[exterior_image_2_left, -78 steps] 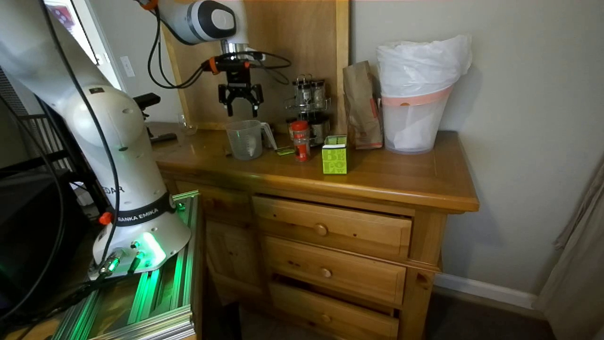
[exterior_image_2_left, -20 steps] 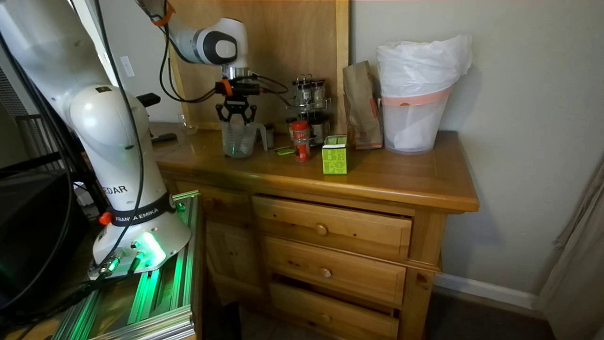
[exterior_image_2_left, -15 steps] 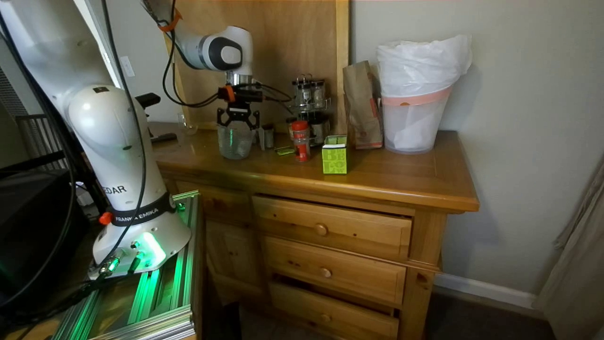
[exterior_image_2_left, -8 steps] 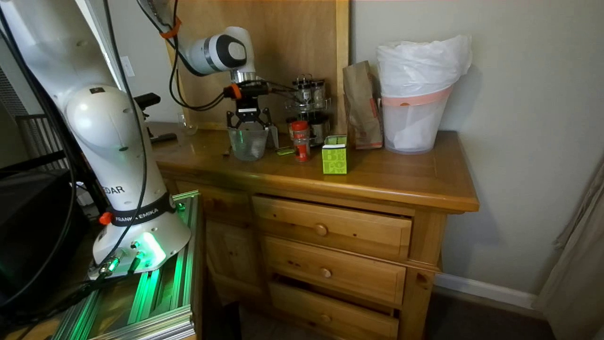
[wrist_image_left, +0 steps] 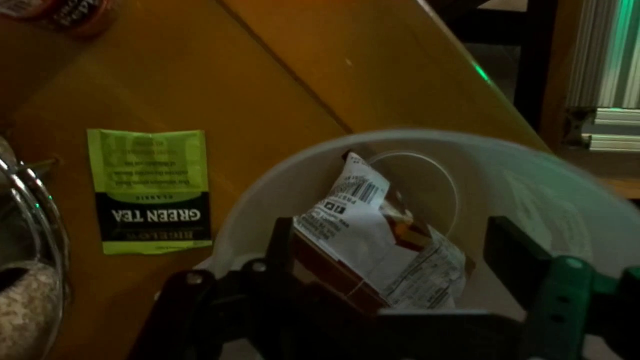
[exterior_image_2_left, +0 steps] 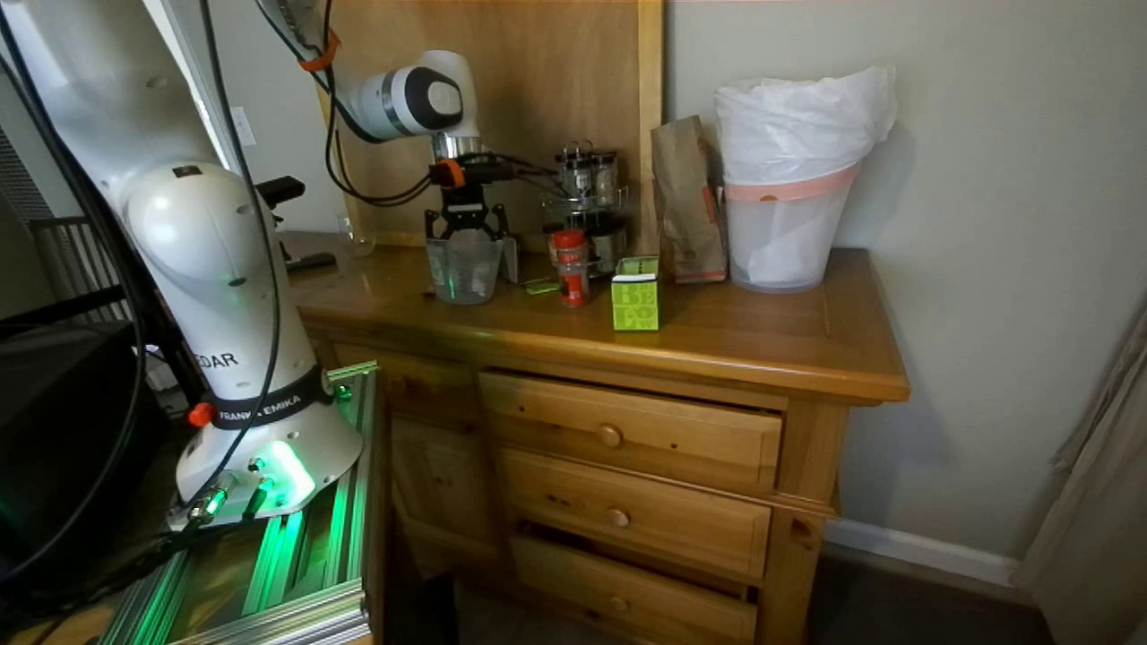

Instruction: Remove the object from the jar and place it on the table

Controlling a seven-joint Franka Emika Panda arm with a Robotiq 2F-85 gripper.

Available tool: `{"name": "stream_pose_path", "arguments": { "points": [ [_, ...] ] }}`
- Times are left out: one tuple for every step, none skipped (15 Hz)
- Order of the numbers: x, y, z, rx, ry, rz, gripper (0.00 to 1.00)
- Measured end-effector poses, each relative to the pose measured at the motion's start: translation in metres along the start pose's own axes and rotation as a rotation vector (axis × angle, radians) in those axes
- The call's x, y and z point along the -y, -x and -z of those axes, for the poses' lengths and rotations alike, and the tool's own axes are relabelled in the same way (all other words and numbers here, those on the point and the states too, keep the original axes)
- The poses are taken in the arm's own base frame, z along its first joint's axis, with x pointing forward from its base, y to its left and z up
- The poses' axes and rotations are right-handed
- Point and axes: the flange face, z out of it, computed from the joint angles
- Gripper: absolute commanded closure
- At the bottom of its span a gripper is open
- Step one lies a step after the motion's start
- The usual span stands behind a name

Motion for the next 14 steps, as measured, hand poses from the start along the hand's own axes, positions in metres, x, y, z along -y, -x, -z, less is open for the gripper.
{"name": "stream_pose_path", "arguments": {
  "points": [
    [0.001, -0.001, 0.002, -0.01, -0.003, 0.022, 0.4],
    [0.001, -0.001, 0.003, -0.018, -0.008, 0.041, 0.39],
    [0.002, -0.001, 0.001, -0.021, -0.014, 0.056, 0.41],
    [0.002, 0.0, -0.001, -0.02, -0.019, 0.066, 0.43],
    [0.002, 0.001, -0.003, -0.02, -0.02, 0.067, 0.44],
    [0.001, 0.003, -0.003, -0.022, -0.018, 0.066, 0.43],
    [-0.001, 0.005, -0.004, -0.025, -0.016, 0.063, 0.43],
    [-0.003, 0.006, -0.004, -0.029, -0.017, 0.062, 0.42],
    [-0.005, 0.008, -0.005, -0.039, -0.022, 0.061, 0.41],
    [-0.007, 0.011, -0.005, -0.053, -0.028, 0.059, 0.41],
    [-0.008, 0.013, -0.006, -0.072, -0.038, 0.059, 0.38],
    [-0.01, 0.015, -0.007, -0.091, -0.047, 0.057, 0.4],
    [-0.012, 0.018, -0.008, -0.108, -0.053, 0.052, 0.47],
    [-0.014, 0.021, -0.009, -0.116, -0.052, 0.043, 0.62]
  ]
}}
